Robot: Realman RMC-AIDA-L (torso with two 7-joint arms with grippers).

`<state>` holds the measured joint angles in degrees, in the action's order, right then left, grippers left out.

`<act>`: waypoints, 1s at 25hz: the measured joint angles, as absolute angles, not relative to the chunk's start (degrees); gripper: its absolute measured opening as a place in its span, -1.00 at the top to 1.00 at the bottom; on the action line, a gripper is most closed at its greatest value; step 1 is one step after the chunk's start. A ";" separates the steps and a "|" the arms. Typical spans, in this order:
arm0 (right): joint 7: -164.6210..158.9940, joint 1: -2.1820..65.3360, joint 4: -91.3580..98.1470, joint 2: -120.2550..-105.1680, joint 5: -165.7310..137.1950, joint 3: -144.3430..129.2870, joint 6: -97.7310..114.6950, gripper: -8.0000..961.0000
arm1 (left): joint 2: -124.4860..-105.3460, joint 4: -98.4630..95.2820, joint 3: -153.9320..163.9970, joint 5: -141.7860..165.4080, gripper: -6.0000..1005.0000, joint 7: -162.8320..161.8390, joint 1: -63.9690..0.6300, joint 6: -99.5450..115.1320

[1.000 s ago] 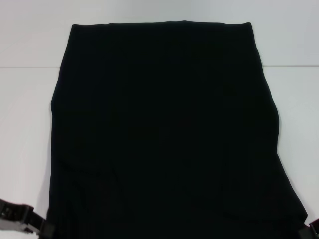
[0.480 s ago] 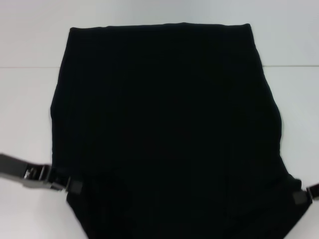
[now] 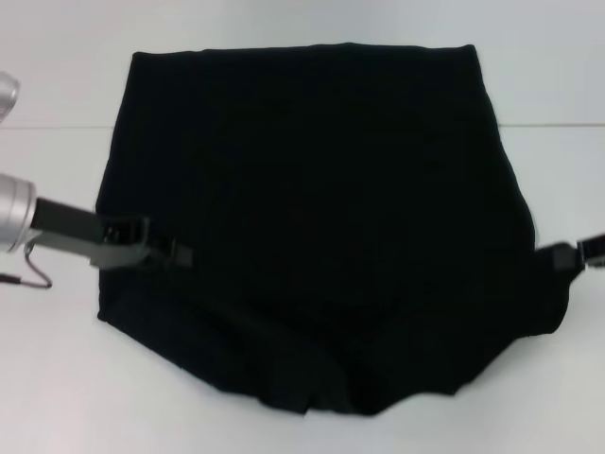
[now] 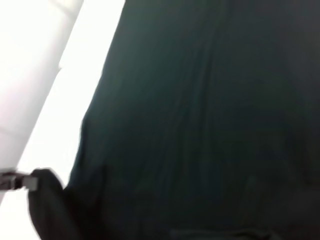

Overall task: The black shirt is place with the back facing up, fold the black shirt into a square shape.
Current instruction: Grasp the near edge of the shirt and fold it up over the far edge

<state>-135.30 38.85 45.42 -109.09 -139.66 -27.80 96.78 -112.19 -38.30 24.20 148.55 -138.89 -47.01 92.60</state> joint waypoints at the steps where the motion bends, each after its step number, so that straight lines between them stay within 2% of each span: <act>1: -135.30 38.85 45.43 -109.09 -139.66 -27.80 96.78 0.84 | -112.19 -38.30 24.20 148.55 0.68 -138.89 -47.01 92.60; 8: -135.48 42.52 46.04 -107.73 -139.89 -28.11 91.28 0.84 | -111.40 -38.31 24.33 146.02 0.67 -141.92 -49.85 86.75; 12: -135.52 44.16 45.96 -107.72 -139.95 -28.92 85.53 0.84 | -111.46 -38.32 24.88 145.42 0.66 -144.00 -50.41 79.98; 19: -135.12 46.18 39.44 -110.23 -139.75 -33.92 66.76 0.84 | -113.84 -35.22 26.96 145.24 0.65 -145.08 -50.88 65.58; 25: -134.70 47.54 33.32 -112.58 -139.86 -40.27 53.14 0.84 | -114.91 -33.41 28.68 145.20 0.64 -144.72 -50.96 59.26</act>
